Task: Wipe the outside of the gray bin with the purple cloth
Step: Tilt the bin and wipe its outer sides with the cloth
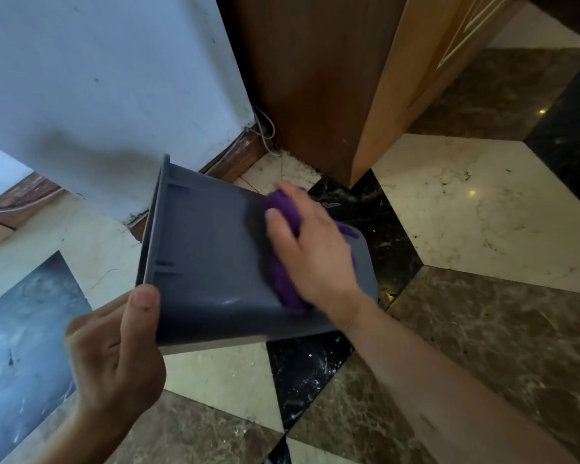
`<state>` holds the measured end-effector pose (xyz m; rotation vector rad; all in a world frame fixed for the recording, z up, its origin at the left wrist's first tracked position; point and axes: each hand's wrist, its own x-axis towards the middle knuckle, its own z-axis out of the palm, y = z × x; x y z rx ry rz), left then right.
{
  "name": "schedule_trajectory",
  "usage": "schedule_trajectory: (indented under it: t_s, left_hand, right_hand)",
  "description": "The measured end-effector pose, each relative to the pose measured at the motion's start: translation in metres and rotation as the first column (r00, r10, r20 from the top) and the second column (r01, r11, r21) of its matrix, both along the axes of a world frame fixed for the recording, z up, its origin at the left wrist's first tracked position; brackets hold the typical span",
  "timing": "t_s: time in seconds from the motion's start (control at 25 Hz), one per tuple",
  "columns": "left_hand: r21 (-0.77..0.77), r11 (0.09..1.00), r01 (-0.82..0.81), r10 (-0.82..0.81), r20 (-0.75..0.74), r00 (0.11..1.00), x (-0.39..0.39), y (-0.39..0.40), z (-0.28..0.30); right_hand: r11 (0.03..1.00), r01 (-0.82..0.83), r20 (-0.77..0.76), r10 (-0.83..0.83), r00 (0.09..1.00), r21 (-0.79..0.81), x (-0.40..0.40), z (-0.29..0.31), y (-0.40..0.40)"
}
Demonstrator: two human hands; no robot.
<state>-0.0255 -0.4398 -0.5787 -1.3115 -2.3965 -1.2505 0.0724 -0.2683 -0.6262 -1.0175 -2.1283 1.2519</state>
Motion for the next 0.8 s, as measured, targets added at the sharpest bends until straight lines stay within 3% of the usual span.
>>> schedule_trajectory:
  t_s: [0.12,0.28,0.44,0.52,0.68,0.8]
  left_hand:
    - [-0.01,0.998,-0.068,0.069,0.113,0.991,-0.008,-0.01,-0.002]
    - [-0.127,0.981,-0.147,0.179,0.299,0.937,-0.022,-0.018,-0.002]
    - [-0.101,0.994,-0.051,0.103,0.622,0.776,-0.028,-0.01,0.034]
    - [-0.155,0.988,-0.019,0.126,0.715,0.687,-0.043,0.013,0.059]
    - [-0.454,0.891,0.013,0.346,0.699,0.626,-0.087,0.092,0.085]
    - [-0.579,0.814,-0.044,0.414,0.525,0.744,-0.098,0.138,0.071]
  right_hand:
    - [0.997,0.067,0.143,-0.059,0.988,-0.048,0.011,-0.033,0.032]
    - [0.989,0.133,0.175,-0.121,0.977,-0.064,0.024,-0.05,0.043]
    - [0.984,0.17,0.158,-0.16,0.974,-0.05,0.034,-0.055,0.042]
    - [0.983,0.184,0.13,-0.181,0.975,-0.01,0.037,-0.058,0.038]
    - [0.981,0.158,0.114,-0.171,0.979,0.116,0.042,-0.056,0.024]
    - [0.966,0.122,0.103,-0.148,0.984,0.227,0.042,-0.051,0.008]
